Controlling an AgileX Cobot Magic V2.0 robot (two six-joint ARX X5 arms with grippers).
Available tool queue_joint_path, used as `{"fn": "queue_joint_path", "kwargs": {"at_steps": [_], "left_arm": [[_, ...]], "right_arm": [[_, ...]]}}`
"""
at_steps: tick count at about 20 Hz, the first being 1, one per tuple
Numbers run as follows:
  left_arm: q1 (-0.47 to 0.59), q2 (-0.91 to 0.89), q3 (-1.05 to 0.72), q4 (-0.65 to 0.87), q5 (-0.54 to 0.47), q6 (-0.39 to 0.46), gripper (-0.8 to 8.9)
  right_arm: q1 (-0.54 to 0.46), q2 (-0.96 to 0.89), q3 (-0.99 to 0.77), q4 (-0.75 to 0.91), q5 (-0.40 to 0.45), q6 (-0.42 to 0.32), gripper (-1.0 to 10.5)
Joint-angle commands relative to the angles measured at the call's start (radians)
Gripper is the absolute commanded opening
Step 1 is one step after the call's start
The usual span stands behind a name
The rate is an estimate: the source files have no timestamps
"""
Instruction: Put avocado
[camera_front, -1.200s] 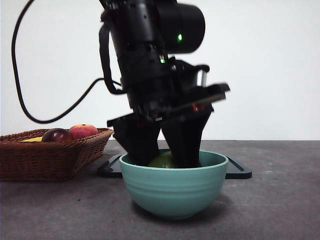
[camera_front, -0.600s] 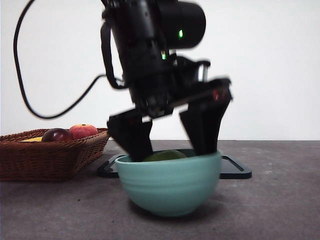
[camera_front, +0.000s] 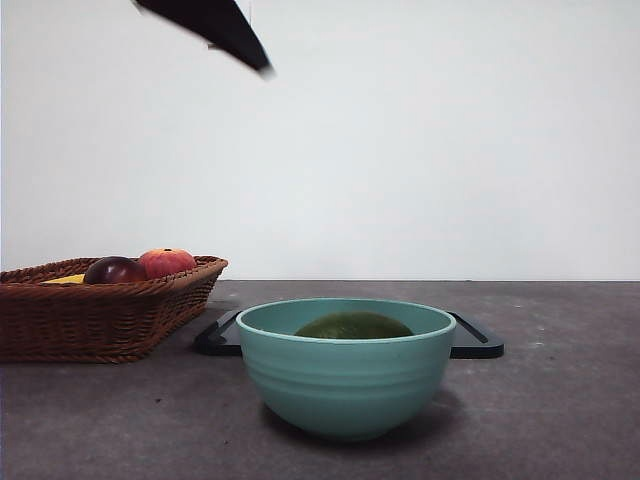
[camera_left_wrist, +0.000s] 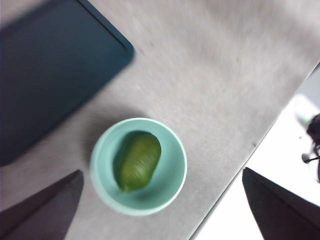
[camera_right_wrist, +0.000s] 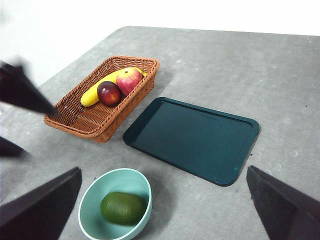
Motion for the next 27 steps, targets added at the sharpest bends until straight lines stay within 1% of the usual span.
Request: {"fn": "queue_joint_path", "kwargs": {"at_steps": [1, 2, 5, 8, 10, 12, 15, 18, 20, 22, 24, 27], "left_arm": [[0.027, -0.077, 0.024, -0.045, -0.007, 0.021, 6.10], [0.046, -0.113, 0.024, -0.068, -0.009, 0.023, 6.30], [0.094, -0.210, 0.024, -0.146, -0.031, 0.035, 6.25], [0.109, -0.314, 0.000, -0.195, -0.061, 0.045, 6.25], [0.109, -0.417, -0.073, -0.175, -0.062, 0.032, 6.23], [0.109, -0.544, -0.189, -0.133, -0.069, -0.006, 6.19], [0.109, -0.750, -0.364, -0.081, -0.149, -0.051, 6.19], [0.109, -0.892, -0.435, -0.083, -0.158, -0.055, 6.20], [0.109, -0.941, -0.436, -0.089, -0.158, -0.056, 6.20], [0.109, -0.970, -0.436, -0.090, -0.158, -0.057, 6.20], [0.109, -0.980, -0.436, -0.089, -0.158, -0.057, 6.20], [0.109, -0.980, -0.436, -0.089, -0.158, -0.057, 6.20]], "right_arm": [[0.004, 0.002, 0.014, 0.010, 0.001, 0.007, 6.0], [0.004, 0.002, 0.014, 0.010, 0.001, 0.007, 6.0], [0.004, 0.002, 0.014, 0.010, 0.001, 0.007, 6.0], [0.004, 0.002, 0.014, 0.010, 0.000, 0.007, 6.0], [0.004, 0.002, 0.014, 0.007, 0.000, 0.007, 6.0], [0.004, 0.002, 0.014, -0.002, 0.000, 0.007, 6.0], [0.005, 0.002, 0.014, -0.030, 0.000, 0.007, 6.0], [0.004, 0.002, 0.014, -0.076, 0.001, 0.004, 6.0], [0.005, 0.003, 0.014, -0.098, 0.000, -0.015, 6.0], [0.005, 0.003, 0.014, -0.109, 0.000, -0.015, 6.0], [0.007, 0.017, 0.014, -0.110, -0.021, -0.015, 6.0], [0.046, 0.089, 0.014, -0.111, -0.029, -0.014, 6.0]]}}
